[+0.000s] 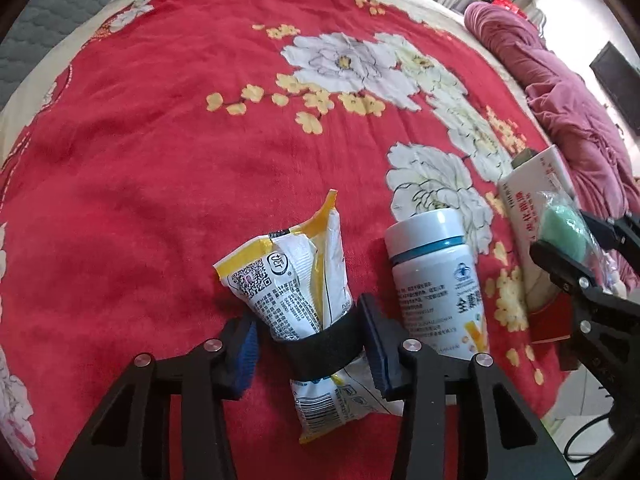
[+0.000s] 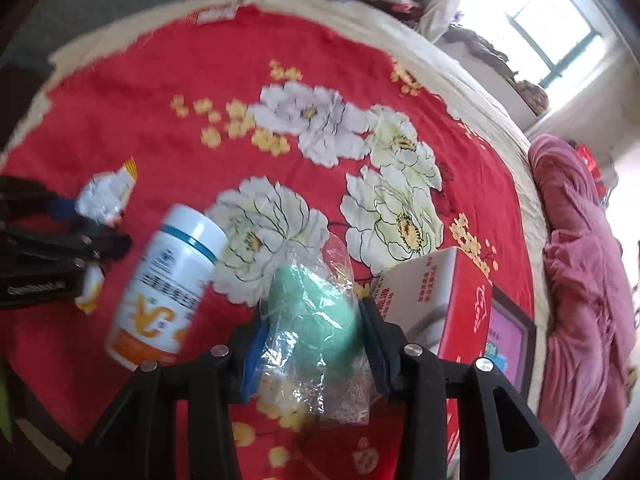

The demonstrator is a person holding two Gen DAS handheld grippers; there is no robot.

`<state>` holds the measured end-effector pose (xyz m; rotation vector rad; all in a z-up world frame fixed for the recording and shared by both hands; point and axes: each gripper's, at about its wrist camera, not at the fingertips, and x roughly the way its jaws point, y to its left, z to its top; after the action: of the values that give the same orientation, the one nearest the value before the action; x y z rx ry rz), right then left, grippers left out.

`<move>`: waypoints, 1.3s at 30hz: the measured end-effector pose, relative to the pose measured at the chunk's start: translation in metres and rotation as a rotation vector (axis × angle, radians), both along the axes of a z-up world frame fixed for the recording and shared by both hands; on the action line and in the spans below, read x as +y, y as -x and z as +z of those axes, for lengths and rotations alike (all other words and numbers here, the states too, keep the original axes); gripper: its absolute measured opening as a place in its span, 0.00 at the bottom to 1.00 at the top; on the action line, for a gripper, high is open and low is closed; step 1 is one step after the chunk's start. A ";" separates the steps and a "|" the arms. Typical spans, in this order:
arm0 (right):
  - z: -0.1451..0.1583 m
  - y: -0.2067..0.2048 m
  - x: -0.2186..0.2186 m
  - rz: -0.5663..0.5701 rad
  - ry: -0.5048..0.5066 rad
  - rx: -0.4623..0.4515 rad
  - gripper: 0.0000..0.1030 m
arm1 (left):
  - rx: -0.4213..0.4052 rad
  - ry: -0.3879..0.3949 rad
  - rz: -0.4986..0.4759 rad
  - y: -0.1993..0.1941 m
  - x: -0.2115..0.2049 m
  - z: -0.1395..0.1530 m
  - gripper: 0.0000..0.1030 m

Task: Organize soft objects
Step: 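Carry the snack packet and bagged sponge over the pink book box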

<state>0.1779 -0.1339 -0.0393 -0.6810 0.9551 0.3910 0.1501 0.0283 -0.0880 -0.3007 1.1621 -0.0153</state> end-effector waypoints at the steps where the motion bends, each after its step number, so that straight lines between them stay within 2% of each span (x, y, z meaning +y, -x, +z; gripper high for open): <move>1: 0.005 0.003 -0.002 -0.009 -0.026 0.001 0.43 | -0.009 -0.004 -0.002 0.003 0.000 0.004 0.43; 11: 0.035 0.021 -0.019 -0.074 -0.191 -0.007 0.43 | -0.092 -0.035 -0.037 0.022 -0.010 0.047 0.42; 21: 0.078 0.035 -0.062 -0.148 -0.325 -0.062 0.43 | -0.218 -0.076 -0.114 0.037 -0.046 0.110 0.42; 25: 0.102 0.043 -0.095 -0.194 -0.365 -0.110 0.43 | -0.262 -0.080 -0.167 0.038 -0.074 0.134 0.42; 31: 0.129 0.055 -0.155 -0.282 -0.407 -0.170 0.43 | -0.297 -0.079 -0.261 0.034 -0.132 0.154 0.42; 39: 0.138 0.070 -0.261 -0.458 -0.447 -0.214 0.43 | -0.294 -0.077 -0.409 0.033 -0.223 0.156 0.42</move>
<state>0.1076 -0.3948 0.0989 -0.0849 0.7557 0.1119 0.1176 -0.1946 0.0680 0.0135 0.9122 -0.3617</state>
